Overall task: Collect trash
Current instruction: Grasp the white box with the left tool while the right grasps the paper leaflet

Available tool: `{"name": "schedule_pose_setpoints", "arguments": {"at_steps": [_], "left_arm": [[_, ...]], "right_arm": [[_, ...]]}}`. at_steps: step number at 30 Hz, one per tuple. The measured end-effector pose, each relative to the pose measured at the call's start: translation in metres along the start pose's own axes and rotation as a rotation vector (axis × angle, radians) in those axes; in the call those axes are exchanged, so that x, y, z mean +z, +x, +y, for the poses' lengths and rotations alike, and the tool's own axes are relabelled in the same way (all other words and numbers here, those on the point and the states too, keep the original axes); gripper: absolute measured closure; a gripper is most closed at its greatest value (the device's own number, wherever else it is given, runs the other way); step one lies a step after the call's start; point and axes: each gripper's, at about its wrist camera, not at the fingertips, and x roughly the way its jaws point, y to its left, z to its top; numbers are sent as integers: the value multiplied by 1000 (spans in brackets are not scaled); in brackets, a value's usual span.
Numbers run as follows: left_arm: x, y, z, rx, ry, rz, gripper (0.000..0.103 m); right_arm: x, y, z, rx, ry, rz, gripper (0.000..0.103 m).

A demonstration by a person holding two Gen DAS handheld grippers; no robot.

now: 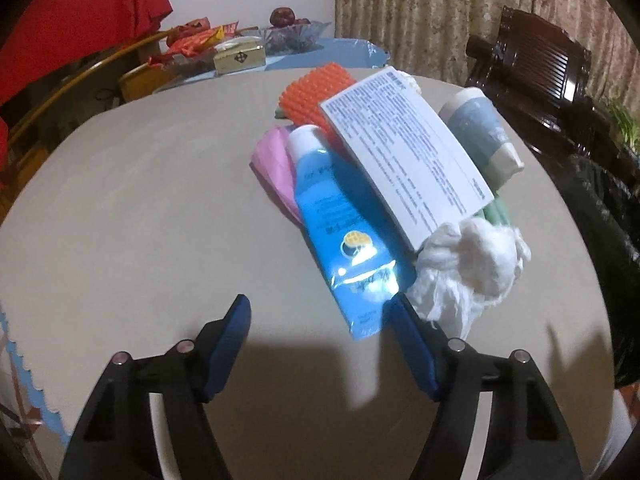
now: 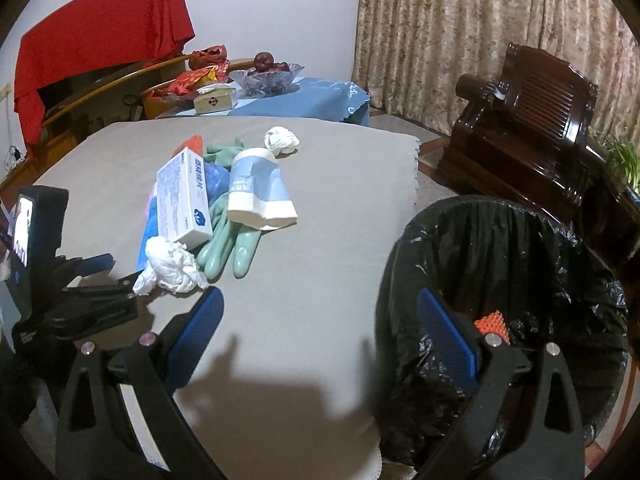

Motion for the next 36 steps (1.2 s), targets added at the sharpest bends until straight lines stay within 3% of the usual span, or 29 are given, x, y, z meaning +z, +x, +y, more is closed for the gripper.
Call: {"name": "schedule_pose_setpoints", "arguments": {"at_steps": [4,7,8,10,11,12,20,26,28,36], "left_arm": [[10,8,1,-45,-22,11,35],[17,9,4,-94,-34,9,61],[18,10,4,-111,-37,10,79],[21,10,6,-136,-51,14,88],[21,9,7,-145,-56,11,99],[20,9,7,-150,-57,9,103],[16,-23,19,-139,-47,-66,103],[15,-22,41,-82,-27,-59,103],[15,-19,49,-78,-46,-50,102],[19,-12,78,-47,-96,-49,79]], "right_arm": [[2,2,1,1,-8,0,8],[3,5,2,-1,-13,6,8],[3,6,2,-1,-15,7,8],[4,9,4,-1,-19,9,8],[4,10,5,-2,-20,9,8],[5,12,6,-2,-22,10,8],[19,32,21,31,-17,18,8],[33,44,43,63,-41,0,9],[40,50,51,84,-41,-2,20],[61,70,93,142,-101,-9,28]]}}
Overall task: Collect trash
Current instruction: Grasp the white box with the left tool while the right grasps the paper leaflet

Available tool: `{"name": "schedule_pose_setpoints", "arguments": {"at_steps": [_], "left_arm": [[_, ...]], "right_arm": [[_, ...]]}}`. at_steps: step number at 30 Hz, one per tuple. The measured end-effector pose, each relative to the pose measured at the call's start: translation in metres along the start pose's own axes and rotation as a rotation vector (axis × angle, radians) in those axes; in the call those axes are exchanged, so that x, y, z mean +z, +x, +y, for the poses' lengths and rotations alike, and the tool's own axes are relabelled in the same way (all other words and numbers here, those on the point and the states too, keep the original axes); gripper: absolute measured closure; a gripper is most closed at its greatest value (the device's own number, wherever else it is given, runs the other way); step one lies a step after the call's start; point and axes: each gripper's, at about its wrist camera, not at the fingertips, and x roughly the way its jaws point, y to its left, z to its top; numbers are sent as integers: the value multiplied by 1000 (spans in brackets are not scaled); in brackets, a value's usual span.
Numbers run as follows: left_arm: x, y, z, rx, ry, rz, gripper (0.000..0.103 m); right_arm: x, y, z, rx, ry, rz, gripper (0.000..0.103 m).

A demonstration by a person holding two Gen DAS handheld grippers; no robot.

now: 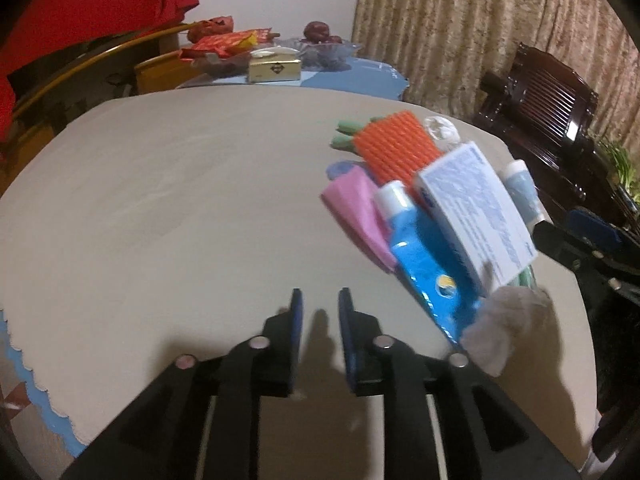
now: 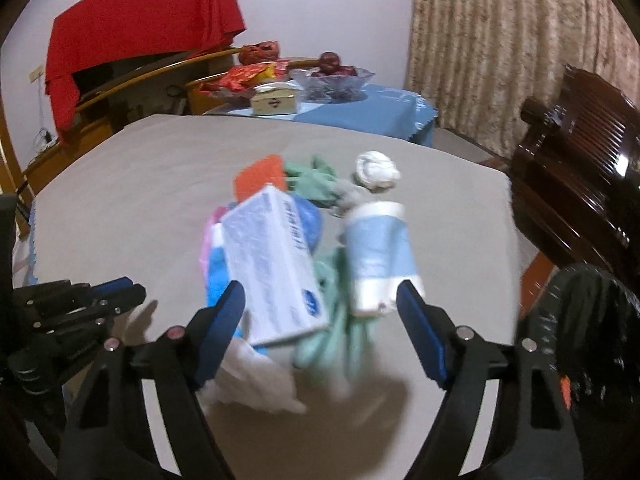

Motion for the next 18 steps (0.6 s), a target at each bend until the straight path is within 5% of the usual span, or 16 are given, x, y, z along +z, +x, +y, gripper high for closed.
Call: {"name": "schedule_pose_setpoints", "arguments": {"at_steps": [6,12,13,18], "left_arm": [[3,-1,16,18,-13,-12,58],[3,-1,30,32,-31,-10,54],[2,-1,31,35,-33,-10,54],[3,-2,31,36,-31,-10,53]], "right_arm": [[2,25,18,3,-27,35,29],[-7,42,27,-8,-47,76,30],[-8,46,28,-6,-52,92,40],[-7,42,25,41,-33,97,41]]}}
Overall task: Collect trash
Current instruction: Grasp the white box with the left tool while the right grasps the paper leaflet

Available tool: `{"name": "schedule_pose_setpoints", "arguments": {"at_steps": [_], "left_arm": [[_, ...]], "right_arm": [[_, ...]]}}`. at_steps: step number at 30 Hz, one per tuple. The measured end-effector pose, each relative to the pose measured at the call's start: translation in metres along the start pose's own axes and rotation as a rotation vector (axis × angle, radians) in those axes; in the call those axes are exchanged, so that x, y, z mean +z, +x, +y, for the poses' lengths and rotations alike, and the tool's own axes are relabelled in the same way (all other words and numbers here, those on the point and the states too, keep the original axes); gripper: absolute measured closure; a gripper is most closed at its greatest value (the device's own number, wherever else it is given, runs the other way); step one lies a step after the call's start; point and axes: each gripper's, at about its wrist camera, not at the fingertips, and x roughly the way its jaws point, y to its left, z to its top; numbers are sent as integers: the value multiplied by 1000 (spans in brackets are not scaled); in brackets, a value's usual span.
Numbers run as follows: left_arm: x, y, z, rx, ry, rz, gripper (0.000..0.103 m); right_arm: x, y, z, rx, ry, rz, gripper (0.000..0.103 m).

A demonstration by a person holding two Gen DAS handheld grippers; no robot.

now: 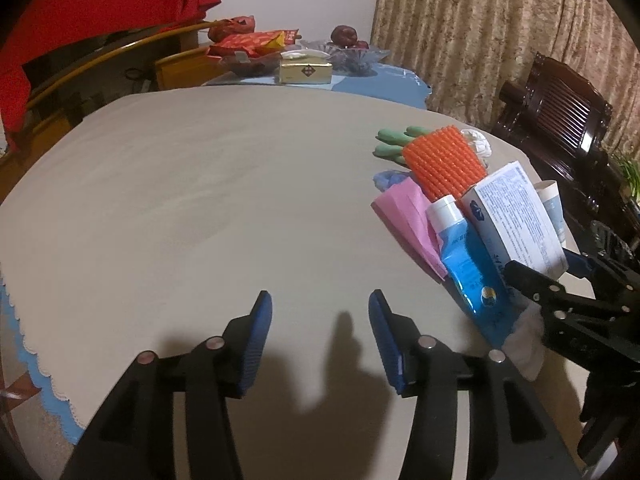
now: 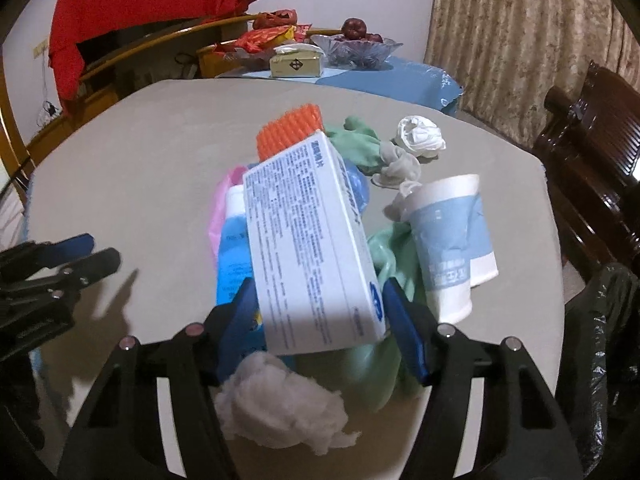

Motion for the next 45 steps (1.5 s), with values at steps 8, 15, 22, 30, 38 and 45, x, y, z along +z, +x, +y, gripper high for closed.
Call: {"name": "schedule_pose_setpoints", "arguments": {"at_steps": [8,15,22,30,38,45], "left_arm": [[6,1,-20,-38,18,-4,53],[6,-1,-52,-93,67,-2,53],[-7,1,-73,-105,97,24,53],[-15,4,-72,-87,103,46,53],[-17,-5,-75,-103,105,37,53],[-23,-23,-91,-148,99,4,43]], "right_arm": [[6,-43,-20,62,80,-73,45],[-7,-70,-57,98,179,-69,46],[-47,-70,-68,79,201,26,46],[-66,-42,-62,23,191,96,31],[-62,-36,-63,33,175,97,49],[-63,-77,-71,36,192,31,49]]}}
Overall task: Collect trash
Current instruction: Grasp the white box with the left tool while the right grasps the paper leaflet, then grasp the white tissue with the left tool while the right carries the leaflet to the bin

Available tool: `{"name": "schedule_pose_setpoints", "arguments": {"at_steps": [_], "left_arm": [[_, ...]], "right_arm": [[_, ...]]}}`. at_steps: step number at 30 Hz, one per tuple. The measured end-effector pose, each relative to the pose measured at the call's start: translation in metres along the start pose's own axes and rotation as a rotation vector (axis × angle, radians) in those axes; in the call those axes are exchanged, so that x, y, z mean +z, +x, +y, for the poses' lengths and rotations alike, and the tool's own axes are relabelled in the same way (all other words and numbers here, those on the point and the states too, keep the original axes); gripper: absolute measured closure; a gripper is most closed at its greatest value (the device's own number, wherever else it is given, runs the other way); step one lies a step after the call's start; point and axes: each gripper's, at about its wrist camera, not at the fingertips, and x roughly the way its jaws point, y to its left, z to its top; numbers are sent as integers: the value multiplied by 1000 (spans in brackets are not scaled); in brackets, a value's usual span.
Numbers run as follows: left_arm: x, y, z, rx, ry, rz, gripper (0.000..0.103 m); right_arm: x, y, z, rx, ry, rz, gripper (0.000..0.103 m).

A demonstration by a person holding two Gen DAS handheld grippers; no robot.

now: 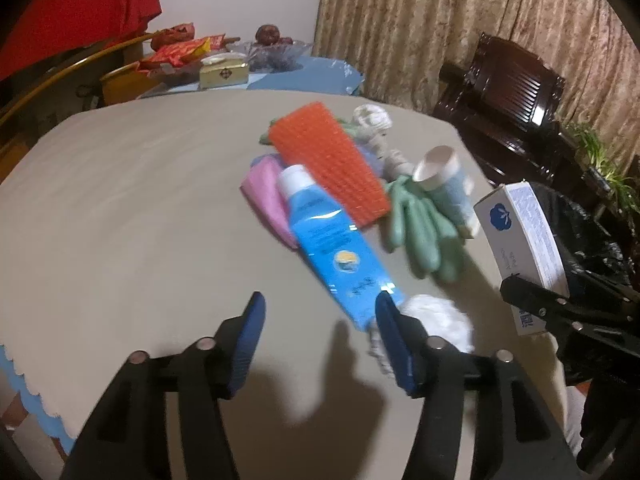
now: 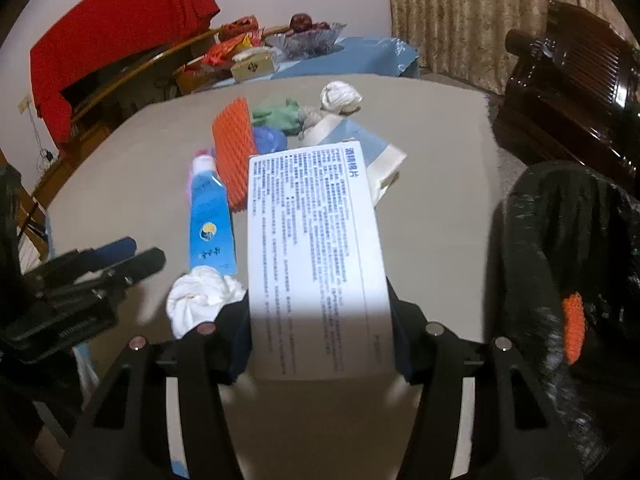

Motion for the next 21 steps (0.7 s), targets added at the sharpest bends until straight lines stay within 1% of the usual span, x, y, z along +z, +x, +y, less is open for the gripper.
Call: {"name": "schedule_pose_setpoints", "arguments": {"at_steps": [6,10,11,13,14,15,18,21], "left_arm": [[-3,-6,-29,-42,31,-22,30],[-9,5,-50,-59,59,3,29],[-11,10,-54,-61,66,17,31],[-16,17,-60,-73,75,44,46],[-18,20,-63,-76,81,60,58],[-20,22,-65,-74,86,68,62],[-20,16,-68,-67,91,48,68],[-14,3,-69,-74,100,12,70]], "right_arm": [[2,-31,-16,-30,24,-41,49],[-1,-42,-25,-47,35,-50,49],[-2,-43,-27,-51,40,-49,49],[-3,-46,-32,-57,51,-47,49],[-5,-47,-34,-61,53,-48,49],[-6,-49,-36,-64,54,-48,48],[-7,-52,-39,-72,57,-52,49],[-7,-57,-41,-74,67,-57,49]]}}
